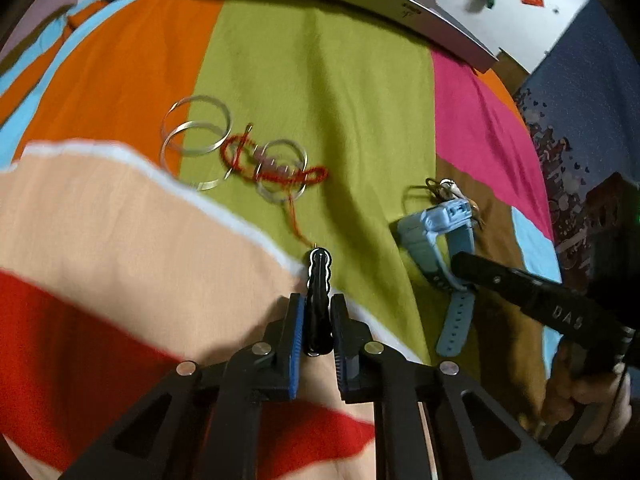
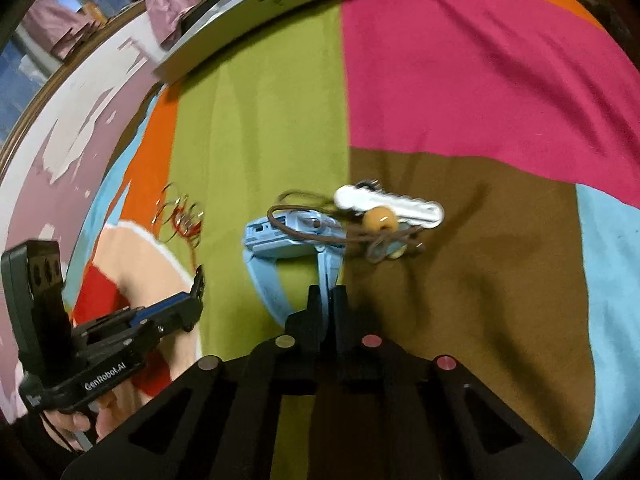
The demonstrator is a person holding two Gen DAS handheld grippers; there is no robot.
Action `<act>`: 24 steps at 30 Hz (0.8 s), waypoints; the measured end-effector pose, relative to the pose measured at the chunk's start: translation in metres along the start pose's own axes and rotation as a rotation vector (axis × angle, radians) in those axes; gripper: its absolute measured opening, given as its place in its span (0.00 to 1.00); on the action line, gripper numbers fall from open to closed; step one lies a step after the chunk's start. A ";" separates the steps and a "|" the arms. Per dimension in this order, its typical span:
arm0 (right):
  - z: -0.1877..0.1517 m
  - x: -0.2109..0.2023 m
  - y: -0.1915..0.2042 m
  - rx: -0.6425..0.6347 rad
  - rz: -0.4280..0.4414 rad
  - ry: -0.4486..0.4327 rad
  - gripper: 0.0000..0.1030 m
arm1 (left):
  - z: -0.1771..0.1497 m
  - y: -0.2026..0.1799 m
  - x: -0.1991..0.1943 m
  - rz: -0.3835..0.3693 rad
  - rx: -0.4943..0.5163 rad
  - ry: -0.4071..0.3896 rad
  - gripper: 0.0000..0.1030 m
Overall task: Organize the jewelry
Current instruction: 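Carry hair pin and blue watch into the metal tray and open both tools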
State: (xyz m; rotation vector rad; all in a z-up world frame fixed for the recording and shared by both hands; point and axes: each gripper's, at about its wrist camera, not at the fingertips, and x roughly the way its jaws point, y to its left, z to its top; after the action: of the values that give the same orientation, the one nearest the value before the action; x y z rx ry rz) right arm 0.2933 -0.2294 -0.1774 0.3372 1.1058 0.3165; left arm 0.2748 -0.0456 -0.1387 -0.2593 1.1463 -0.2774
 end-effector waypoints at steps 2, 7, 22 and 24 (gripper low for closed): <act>-0.004 0.001 0.007 -0.024 0.020 0.016 0.03 | -0.005 0.005 -0.006 -0.026 -0.044 0.006 0.13; -0.017 0.004 0.022 -0.028 0.088 0.054 0.03 | -0.008 0.007 -0.023 -0.022 -0.077 -0.039 0.13; 0.019 -0.079 0.011 -0.070 0.102 -0.283 0.03 | 0.068 -0.035 -0.078 -0.055 0.013 -0.355 0.13; 0.033 -0.089 0.008 -0.074 0.097 -0.310 0.03 | 0.100 -0.040 -0.081 -0.064 0.014 -0.399 0.13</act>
State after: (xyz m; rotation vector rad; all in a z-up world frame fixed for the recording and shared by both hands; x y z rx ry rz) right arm 0.2856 -0.2621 -0.0888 0.3613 0.7730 0.3763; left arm 0.3317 -0.0486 -0.0168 -0.3233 0.7426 -0.2752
